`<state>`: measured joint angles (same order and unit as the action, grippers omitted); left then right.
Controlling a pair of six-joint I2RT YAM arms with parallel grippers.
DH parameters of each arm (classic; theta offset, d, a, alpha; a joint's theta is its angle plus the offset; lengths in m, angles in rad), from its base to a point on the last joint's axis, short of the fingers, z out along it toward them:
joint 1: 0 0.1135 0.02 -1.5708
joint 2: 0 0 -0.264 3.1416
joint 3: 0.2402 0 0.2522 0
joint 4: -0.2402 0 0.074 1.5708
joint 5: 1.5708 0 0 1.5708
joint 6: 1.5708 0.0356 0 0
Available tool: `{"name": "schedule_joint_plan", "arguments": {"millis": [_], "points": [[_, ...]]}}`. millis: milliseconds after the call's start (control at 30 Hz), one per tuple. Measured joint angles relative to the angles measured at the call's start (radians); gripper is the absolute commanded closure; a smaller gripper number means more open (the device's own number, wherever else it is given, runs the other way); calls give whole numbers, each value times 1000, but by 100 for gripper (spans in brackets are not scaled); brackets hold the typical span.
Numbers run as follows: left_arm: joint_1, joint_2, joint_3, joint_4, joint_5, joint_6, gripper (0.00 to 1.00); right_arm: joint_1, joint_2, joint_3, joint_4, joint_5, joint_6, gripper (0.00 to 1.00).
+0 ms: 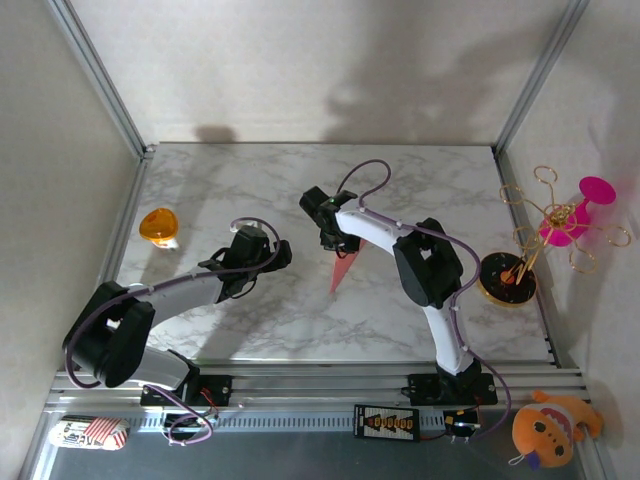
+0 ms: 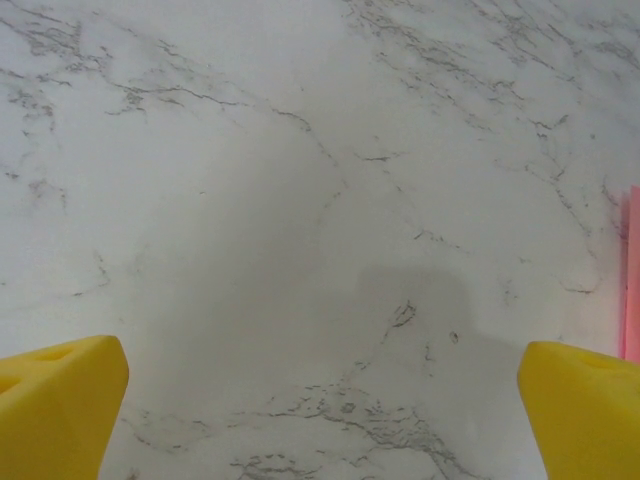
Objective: Fold a paper plane with a square sheet of paper (pick it up from the middle)
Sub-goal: Turn over the paper plane at the top-center of the table.
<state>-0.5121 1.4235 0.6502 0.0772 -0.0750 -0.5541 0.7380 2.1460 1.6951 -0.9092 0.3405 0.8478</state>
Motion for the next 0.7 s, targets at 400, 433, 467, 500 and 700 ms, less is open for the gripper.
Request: {"name": "schedule_joint_plan", "arguments": {"millis": [400, 433, 467, 500, 700], "points": [[15, 0, 0, 1, 4, -23, 1, 0, -13, -10, 0, -1, 7, 98], [19, 0, 0, 0, 4, -27, 1, 0, -17, -10, 1, -2, 4, 99], [24, 0, 0, 0, 6, -33, 1, 0, -24, -11, 7, -5, 1, 99], [31, 0, 0, 0, 8, -39, 1, 0, -32, -13, 16, -13, -6, 99], [97, -56, -34, 0, 24, -84, 1, 0, -133, -49, 191, -162, -87, 100]]}}
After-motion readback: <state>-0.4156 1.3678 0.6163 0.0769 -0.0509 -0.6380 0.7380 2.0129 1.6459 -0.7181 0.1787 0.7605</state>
